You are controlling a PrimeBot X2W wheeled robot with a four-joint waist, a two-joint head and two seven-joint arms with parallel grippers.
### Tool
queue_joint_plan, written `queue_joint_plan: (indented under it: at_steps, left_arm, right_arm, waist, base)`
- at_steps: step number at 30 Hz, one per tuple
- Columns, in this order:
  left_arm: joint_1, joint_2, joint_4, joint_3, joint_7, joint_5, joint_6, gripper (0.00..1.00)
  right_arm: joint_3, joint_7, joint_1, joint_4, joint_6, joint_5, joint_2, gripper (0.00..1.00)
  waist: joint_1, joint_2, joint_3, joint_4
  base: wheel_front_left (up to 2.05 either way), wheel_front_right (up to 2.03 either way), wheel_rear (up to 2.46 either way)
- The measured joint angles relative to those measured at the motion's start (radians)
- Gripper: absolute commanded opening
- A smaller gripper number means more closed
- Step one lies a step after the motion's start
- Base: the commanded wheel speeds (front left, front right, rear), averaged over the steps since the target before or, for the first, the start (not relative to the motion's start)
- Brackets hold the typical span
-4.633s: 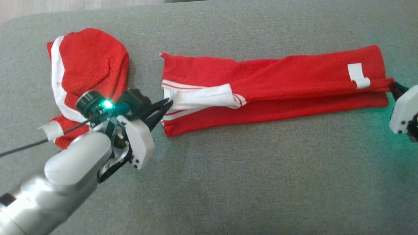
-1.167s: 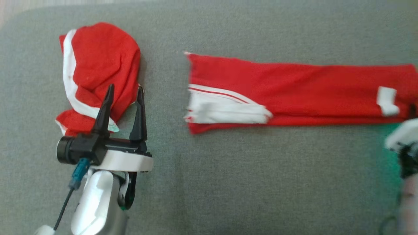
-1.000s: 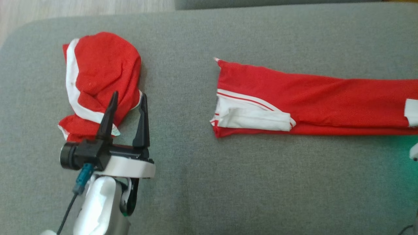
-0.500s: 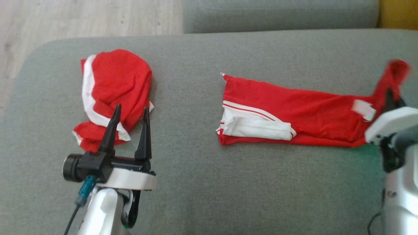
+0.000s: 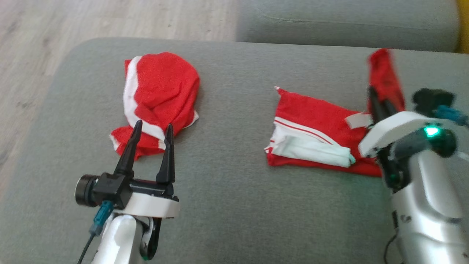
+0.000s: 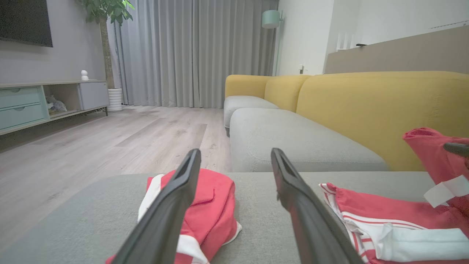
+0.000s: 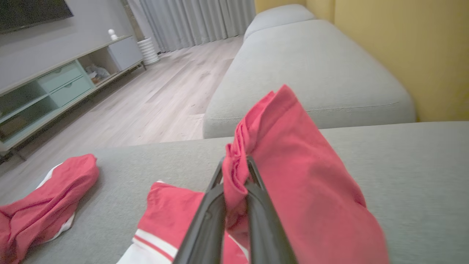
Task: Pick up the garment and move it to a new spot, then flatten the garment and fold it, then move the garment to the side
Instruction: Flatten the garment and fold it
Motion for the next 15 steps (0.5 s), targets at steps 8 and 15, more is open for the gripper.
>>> queue_joint_plan:
  at_steps: [8, 15]
  left_arm:
    - [0.0, 0.0, -0.001, -0.009, 0.0, -0.01, 0.009, 1.0]
    - [-0.001, 0.0, 0.002, -0.029, 0.0, -0.02, 0.015, 1.0]
  right_arm:
    - [0.147, -0.035, 0.0, 0.064, 0.0, 0.07, 0.0, 0.0]
    - [0.222, -0.063, 0.0, 0.116, 0.0, 0.091, -0.001, 0.0]
  waist:
    - [0.0, 0.0, 0.022, 0.072]
    - [0.0001, 0.0, 0.041, 0.119]
  base:
    - [0.0, 0.0, 0.0]
    - [0.0, 0.0, 0.0]
